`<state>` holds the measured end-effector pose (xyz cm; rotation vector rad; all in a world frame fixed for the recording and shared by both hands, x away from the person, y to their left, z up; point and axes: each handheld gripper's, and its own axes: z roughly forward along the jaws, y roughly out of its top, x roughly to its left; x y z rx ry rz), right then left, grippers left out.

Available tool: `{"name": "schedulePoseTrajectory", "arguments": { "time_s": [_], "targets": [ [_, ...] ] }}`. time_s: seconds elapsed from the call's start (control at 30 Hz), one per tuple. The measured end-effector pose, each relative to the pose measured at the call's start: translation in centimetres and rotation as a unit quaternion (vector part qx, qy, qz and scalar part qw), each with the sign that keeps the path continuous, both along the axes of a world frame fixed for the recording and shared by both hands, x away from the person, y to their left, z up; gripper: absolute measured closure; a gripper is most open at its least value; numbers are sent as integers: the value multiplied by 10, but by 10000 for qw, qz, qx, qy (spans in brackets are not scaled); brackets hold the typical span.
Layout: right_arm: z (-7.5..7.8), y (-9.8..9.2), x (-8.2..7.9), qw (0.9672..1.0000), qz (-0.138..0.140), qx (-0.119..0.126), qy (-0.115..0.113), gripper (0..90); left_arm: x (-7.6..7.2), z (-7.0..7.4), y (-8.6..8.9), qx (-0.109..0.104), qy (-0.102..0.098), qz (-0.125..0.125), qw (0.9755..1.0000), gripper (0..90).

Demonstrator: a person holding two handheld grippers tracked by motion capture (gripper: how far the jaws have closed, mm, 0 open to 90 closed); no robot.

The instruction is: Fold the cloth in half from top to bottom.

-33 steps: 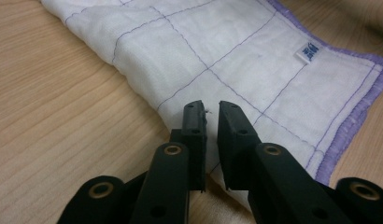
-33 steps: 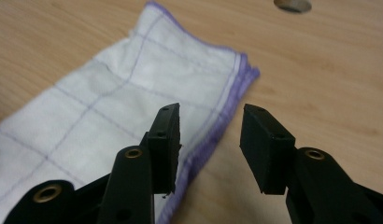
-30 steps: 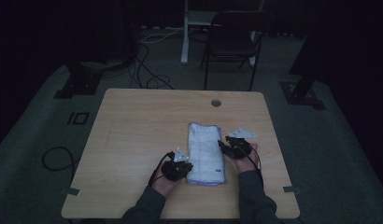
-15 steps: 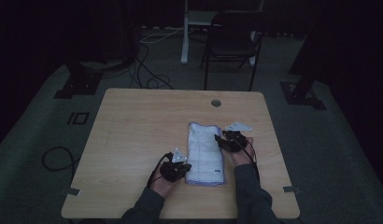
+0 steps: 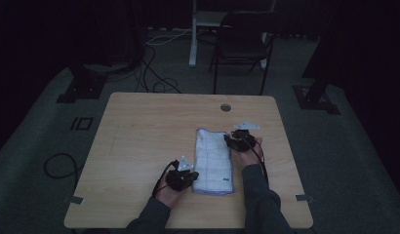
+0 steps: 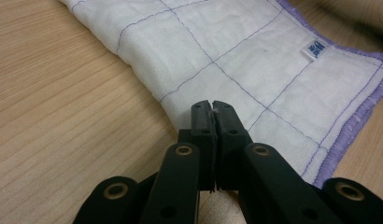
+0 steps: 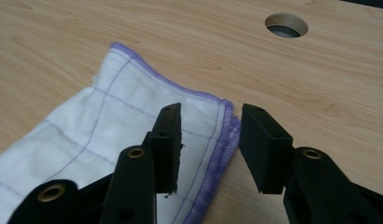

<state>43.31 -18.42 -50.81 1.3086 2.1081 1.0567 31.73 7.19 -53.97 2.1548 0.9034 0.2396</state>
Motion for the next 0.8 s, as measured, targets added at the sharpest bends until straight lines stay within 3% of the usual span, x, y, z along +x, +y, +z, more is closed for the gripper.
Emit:
{"name": "schedulePoseTrajectory", "arguments": {
  "time_s": [0.23,0.5,0.53,0.57,0.6,0.67,0.8],
  "targets": [
    [-9,4,16,9998,-108,-11,173,618,0,0,0,-28,0,3,10000,877],
    [-24,18,39,9980,-347,-128,504,623,-2,-1,0,-45,-14,30,10000,875],
    [-27,19,42,9973,-385,-90,620,656,-2,-1,0,-47,-13,31,10000,875],
    [-27,19,42,9973,-385,-90,620,656,-2,-1,0,-47,-13,31,10000,875],
    [-28,19,42,9974,-374,-84,618,750,-2,-1,0,-43,-18,22,10000,875],
    [-27,19,42,9977,-362,-133,558,826,-4,-1,0,-33,-12,34,10000,875],
    [-20,14,38,9982,-432,-80,411,853,-5,-1,-1,-35,-15,50,10000,876]
  ]
}}
